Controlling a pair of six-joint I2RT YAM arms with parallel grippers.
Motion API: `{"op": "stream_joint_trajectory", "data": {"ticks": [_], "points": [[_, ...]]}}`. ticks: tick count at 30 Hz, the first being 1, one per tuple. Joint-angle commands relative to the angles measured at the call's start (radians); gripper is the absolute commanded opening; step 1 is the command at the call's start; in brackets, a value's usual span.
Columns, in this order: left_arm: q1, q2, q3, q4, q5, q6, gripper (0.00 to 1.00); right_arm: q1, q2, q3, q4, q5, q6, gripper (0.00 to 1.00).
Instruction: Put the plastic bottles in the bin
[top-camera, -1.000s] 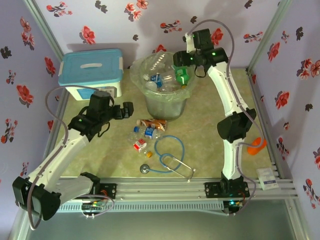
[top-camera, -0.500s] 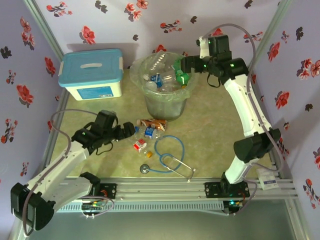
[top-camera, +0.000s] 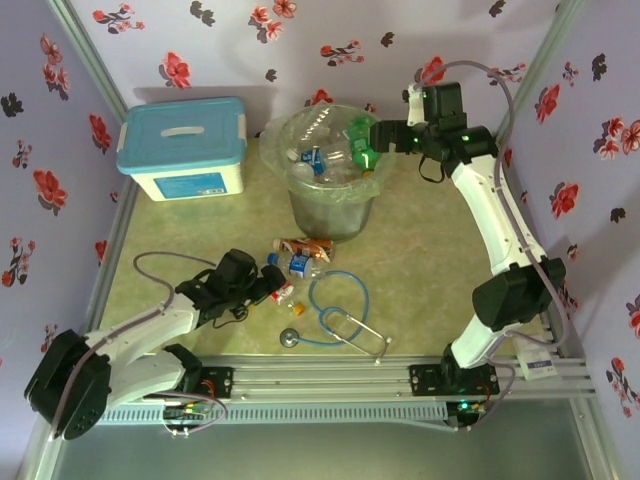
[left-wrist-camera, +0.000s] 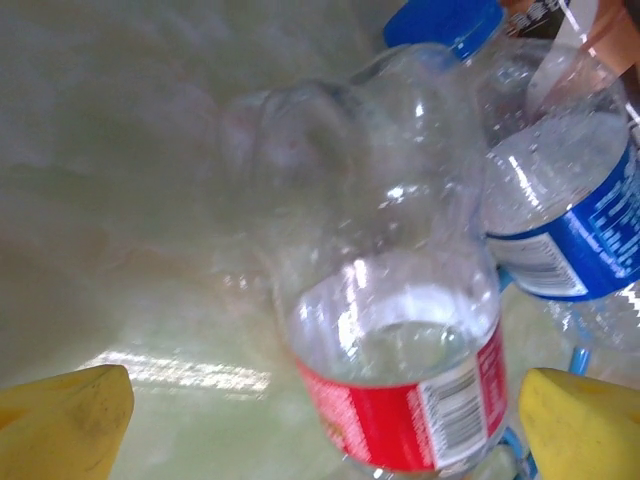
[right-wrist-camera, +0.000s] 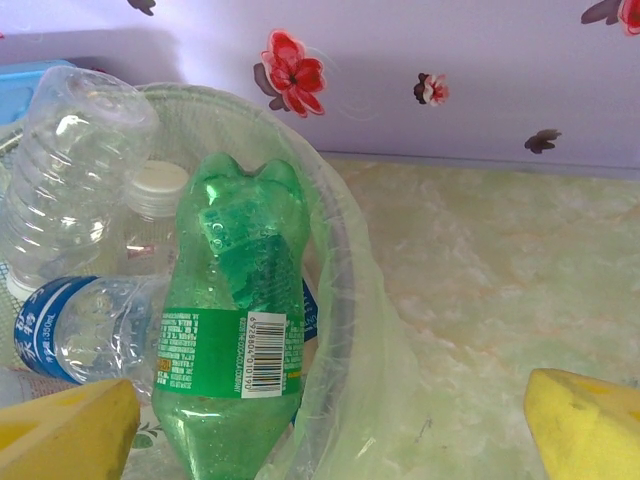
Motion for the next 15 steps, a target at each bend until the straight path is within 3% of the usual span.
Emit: {"op": "stream_joint_trajectory", "data": {"ticks": [1,8,15], "points": [[-0.012,0.05,0.003,0.121,-0.009,-0.033,0.99,-0.009,-0.024,-0.019,0.026,-0.003,0.008,0.99],[-0.014,0.1,-0.028,0.21,-0.054,-0.056,0.93,-0.011,-0.017,-0.016,0.013,-0.014,0.001,0.98],[-0.013,0.051,0.025,0.093,-0.117,-0.004,0.82,-0.014,-0.047,-0.033,0.026,-0.063,0.004,0.97]]}}
